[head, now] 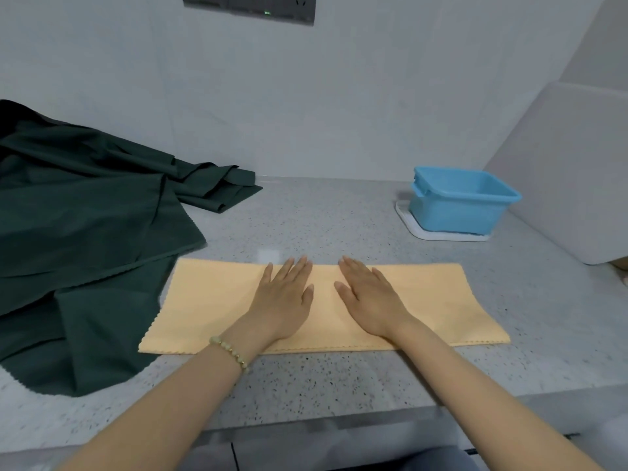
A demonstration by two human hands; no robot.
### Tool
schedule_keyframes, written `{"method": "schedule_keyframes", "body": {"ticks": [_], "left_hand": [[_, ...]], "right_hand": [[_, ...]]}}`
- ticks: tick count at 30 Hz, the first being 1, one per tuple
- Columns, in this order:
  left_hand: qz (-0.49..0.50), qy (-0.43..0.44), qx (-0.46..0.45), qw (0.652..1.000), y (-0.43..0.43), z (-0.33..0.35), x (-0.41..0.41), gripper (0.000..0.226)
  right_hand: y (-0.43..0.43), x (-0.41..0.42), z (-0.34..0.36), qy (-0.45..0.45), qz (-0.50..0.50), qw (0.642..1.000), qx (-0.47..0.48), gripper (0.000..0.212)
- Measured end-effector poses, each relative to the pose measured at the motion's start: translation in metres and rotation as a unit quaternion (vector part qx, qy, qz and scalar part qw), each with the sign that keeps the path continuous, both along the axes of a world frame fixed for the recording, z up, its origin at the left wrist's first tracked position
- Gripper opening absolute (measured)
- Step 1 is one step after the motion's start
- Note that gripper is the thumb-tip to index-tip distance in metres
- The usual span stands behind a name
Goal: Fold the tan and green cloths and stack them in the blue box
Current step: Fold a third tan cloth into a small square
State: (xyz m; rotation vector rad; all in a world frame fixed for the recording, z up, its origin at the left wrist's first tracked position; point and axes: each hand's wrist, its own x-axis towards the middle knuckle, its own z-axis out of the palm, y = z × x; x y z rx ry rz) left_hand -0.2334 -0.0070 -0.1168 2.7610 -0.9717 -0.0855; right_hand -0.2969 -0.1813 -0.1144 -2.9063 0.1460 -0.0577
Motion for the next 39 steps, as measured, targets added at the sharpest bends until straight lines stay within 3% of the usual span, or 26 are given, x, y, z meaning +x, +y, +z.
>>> {"method": "schedule_keyframes", "body": {"ticks": [16, 19, 23, 27, 39], "left_hand": [[0.003, 0.004, -0.004, 1.0, 0.003, 0.001, -0.002, 0.054], [0.003, 0.005, 0.002, 1.0, 0.002, 0.002, -0.003, 0.054], [0.003, 0.007, 0.009, 1.0, 0.002, 0.004, -0.004, 0.054], [0.004, 0.005, 0.02, 1.0, 0.001, 0.006, -0.005, 0.054], [0.002, 0.008, 0.018, 1.0, 0.053, 0.001, 0.019, 0.059]], "right_hand": [[-0.132, -0.049, 0.01, 0.055, -0.173, 0.982, -0.059, 0.06], [-0.112, -0.046, 0.023, 0.057, -0.163, 0.982, -0.081, 0.065], [-0.038, -0.032, 0.033, -0.022, -0.07, 0.997, -0.011, 0.061], [0.018, -0.014, 0.024, -0.004, -0.013, 1.0, 0.007, 0.058], [0.02, -0.014, -0.003, 0.013, -0.043, 0.999, -0.03, 0.061]]}}
